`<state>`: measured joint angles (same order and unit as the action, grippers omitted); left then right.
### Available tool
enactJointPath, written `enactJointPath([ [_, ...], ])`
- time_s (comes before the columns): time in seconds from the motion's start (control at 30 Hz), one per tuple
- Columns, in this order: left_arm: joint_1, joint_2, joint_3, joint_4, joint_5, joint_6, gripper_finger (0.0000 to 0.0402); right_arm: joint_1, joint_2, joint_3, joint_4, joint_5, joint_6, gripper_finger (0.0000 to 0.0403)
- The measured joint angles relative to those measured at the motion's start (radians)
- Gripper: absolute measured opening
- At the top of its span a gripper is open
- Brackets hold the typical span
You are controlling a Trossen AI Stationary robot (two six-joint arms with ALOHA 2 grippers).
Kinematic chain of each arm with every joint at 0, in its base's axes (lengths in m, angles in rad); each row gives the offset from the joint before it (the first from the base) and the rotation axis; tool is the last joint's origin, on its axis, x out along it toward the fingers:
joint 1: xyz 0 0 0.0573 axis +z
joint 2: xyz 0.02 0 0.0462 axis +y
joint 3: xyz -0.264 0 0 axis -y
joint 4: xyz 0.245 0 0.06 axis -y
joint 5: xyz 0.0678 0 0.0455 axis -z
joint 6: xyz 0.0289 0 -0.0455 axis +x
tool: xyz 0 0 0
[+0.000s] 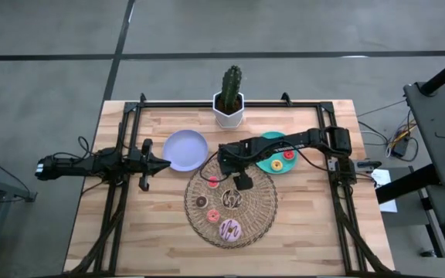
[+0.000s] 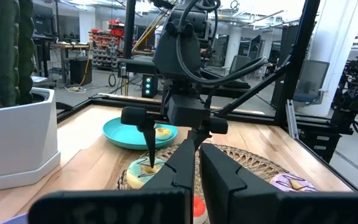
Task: Pick & Place donuts
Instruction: Put the large blue donut on the purple plate
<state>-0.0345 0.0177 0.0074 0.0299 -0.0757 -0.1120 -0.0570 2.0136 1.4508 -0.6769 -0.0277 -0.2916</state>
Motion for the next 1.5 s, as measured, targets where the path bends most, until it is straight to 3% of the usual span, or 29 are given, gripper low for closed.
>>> enactJointPath([
  [0.87, 0.0, 0.0, 0.0, 0.0, -0.001, 0.0, 0.0, -0.003, 0.047, -0.001, 0.031, 0.001, 0.03, 0.0284],
  [1.5, 0.0, 0.0, 0.0, 0.0, -0.001, 0.0, 0.0, -0.014, 0.046, 0.0, 0.032, 0.004, 0.026, 0.0176],
])
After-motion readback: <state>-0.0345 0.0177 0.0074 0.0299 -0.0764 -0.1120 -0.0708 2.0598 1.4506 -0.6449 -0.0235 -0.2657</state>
